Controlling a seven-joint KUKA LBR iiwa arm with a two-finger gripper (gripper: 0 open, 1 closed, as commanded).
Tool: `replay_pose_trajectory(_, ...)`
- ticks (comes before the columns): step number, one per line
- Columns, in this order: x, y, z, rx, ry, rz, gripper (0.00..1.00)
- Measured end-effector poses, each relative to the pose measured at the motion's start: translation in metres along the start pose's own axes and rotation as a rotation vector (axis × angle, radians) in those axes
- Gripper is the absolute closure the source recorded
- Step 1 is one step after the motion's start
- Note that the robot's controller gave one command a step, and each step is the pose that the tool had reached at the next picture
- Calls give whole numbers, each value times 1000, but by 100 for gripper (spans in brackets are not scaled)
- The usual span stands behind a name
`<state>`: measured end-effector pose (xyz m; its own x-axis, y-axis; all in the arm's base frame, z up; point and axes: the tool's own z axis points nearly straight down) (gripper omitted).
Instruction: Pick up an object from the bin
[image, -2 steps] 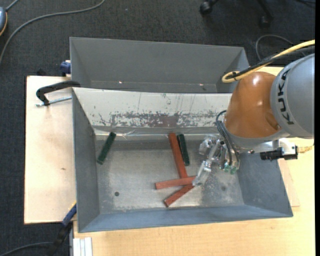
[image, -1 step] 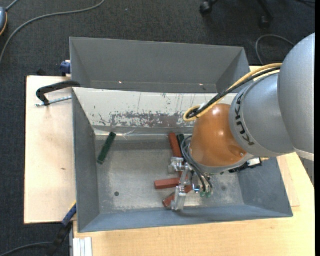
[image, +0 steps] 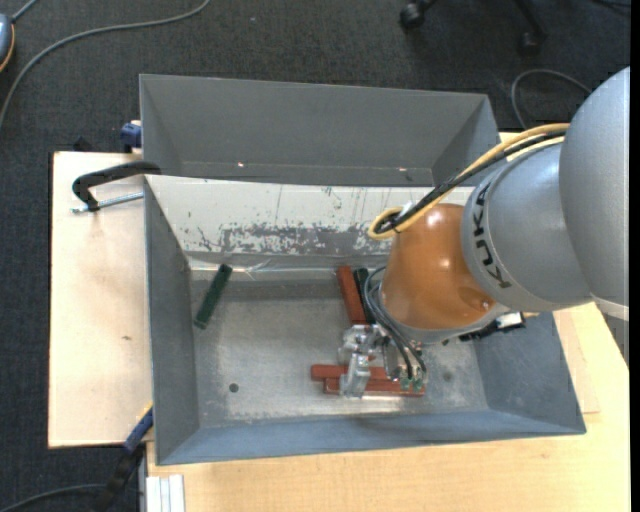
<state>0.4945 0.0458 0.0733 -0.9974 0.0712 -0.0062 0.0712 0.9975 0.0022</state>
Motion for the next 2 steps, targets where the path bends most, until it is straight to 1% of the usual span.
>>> replay_pose_trajectory(1, -3, -5, 0, -4, -2, -344, 100)
replay_pose_trajectory(2, -8, -6, 0, -4, 0, -771, 100)
